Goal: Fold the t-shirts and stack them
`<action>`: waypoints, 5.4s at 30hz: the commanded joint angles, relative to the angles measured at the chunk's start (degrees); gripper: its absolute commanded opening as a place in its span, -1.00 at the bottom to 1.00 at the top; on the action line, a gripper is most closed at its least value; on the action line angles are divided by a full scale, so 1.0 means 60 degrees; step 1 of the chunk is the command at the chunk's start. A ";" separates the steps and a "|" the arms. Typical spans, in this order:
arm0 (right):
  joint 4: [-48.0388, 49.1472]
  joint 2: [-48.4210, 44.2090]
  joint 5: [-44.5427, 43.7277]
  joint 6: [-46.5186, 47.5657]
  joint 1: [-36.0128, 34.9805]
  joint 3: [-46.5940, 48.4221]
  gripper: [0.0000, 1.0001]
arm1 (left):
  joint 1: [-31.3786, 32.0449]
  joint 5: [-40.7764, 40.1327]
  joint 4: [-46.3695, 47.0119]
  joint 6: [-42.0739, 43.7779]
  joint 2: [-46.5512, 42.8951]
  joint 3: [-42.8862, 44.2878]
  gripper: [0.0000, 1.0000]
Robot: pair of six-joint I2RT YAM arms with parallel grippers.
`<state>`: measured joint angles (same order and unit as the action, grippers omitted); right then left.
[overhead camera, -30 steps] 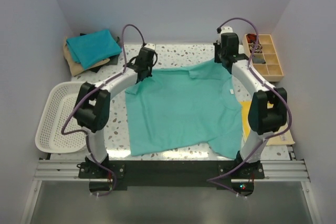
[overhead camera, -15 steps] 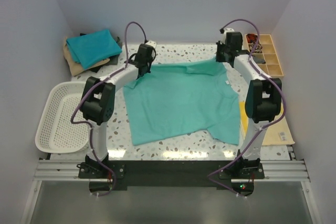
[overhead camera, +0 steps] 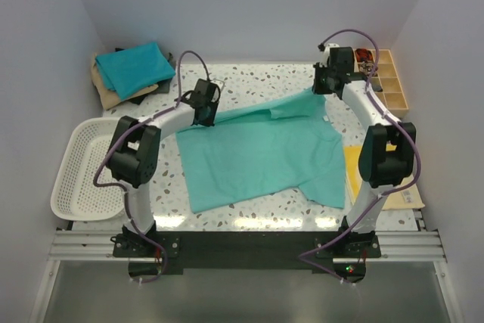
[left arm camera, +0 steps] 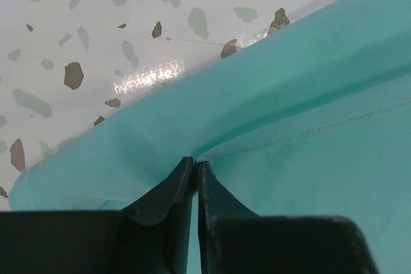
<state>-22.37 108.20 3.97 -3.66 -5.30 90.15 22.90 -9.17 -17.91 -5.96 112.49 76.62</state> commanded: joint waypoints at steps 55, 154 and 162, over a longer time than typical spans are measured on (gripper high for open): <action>-0.3420 0.0775 -0.0105 -0.0093 0.0048 0.1220 -0.20 | -0.1179 -0.2018 0.4201 -0.3197 -0.2856 -0.4538 0.51; -0.0082 -0.1964 0.2310 -0.3079 0.0854 -0.3143 0.07 | 0.0110 0.1484 0.2795 -0.3182 -0.3484 -0.4069 0.86; 0.3124 -0.2974 0.3176 -0.5216 0.0869 -0.6409 0.08 | 0.0212 0.1484 0.2824 -0.3153 -0.3440 -0.4039 0.86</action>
<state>-14.68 94.39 19.11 -26.61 -0.01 57.93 23.79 -0.62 -3.49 -25.93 91.33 50.06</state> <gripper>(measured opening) 0.531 0.933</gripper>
